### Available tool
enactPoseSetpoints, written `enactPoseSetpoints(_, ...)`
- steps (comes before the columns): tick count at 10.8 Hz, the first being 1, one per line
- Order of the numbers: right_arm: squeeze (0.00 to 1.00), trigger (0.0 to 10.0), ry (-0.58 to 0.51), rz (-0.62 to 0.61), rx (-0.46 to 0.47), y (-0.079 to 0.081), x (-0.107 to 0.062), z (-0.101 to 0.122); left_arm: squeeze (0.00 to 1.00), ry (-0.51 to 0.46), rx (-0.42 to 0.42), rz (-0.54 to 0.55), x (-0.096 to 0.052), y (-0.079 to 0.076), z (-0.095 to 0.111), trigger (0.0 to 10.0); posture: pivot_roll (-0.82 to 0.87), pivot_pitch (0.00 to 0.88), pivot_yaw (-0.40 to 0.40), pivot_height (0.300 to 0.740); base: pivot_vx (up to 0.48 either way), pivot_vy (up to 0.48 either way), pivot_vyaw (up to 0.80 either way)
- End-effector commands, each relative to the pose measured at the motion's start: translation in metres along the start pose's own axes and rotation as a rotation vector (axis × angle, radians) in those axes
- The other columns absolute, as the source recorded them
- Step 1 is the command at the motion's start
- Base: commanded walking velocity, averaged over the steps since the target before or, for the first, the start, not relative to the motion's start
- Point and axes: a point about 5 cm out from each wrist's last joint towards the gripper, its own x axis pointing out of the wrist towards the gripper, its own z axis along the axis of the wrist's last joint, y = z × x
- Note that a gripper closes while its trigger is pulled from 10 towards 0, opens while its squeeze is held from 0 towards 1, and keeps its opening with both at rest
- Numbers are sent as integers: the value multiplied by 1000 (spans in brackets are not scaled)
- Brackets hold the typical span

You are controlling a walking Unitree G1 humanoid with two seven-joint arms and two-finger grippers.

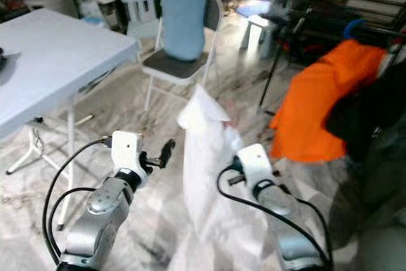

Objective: Hang hanger

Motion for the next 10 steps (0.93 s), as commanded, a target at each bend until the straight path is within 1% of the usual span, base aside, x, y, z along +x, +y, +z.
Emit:
enactPoseSetpoints(1, 0, 10000, -59, 20, -1, 5, 3, 14, 0, 10, -8, 20, -1, 2, -3, 10000, -185, 22, -5, 740, 0, 0, 0)
enactPoseSetpoints(2, 0, 10000, -60, 22, -1, 5, 3, 14, 0, 11, -8, 22, -1, 2, -3, 10000, -186, 22, -5, 740, 0, 0, 0)
enactPoseSetpoints(3, 0, 10000, -64, 40, -21, 6, 3, 15, 0, 14, -7, 26, 0, 3, -3, 10000, -186, 23, -5, 740, 0, 0, 0)
enactPoseSetpoints(4, 0, 10000, -71, 50, -36, 6, 3, 16, 0, 15, -4, 31, 0, 3, -4, 10000, -186, 23, -5, 740, 0, 0, 800)
enactPoseSetpoints(6, 0, 10000, -87, 54, -30, 8, 3, 19, 0, 16, 13, 57, 0, 5, -4, 10000, -186, 24, -6, 740, 0, 0, 800)
enactPoseSetpoints(7, 0, 10000, -98, 59, -39, 9, 4, 23, 0, 12, 75, 91, 1, 10, -3, 10000, -182, 22, -6, 740, 0, 0, 800)
enactPoseSetpoints(8, 0, 10000, -130, 65, -69, 10, 5, 32, 0, 7, 144, 113, 1, 15, -3, 10000, -182, 24, -6, 740, 0, 0, 800)
enactPoseSetpoints(9, 0, 10000, -147, 65, -85, 8, 7, 39, 0, 14, 144, 112, 1, 16, -4, 10000, -182, 22, -5, 740, 0, 0, 800)
enactPoseSetpoints(10, 0, 10000, -162, 69, -74, 5, 10, 45, 0, 17, 160, 95, 1, 15, -5, 10000, -180, 19, -5, 740, 0, 0, 800)
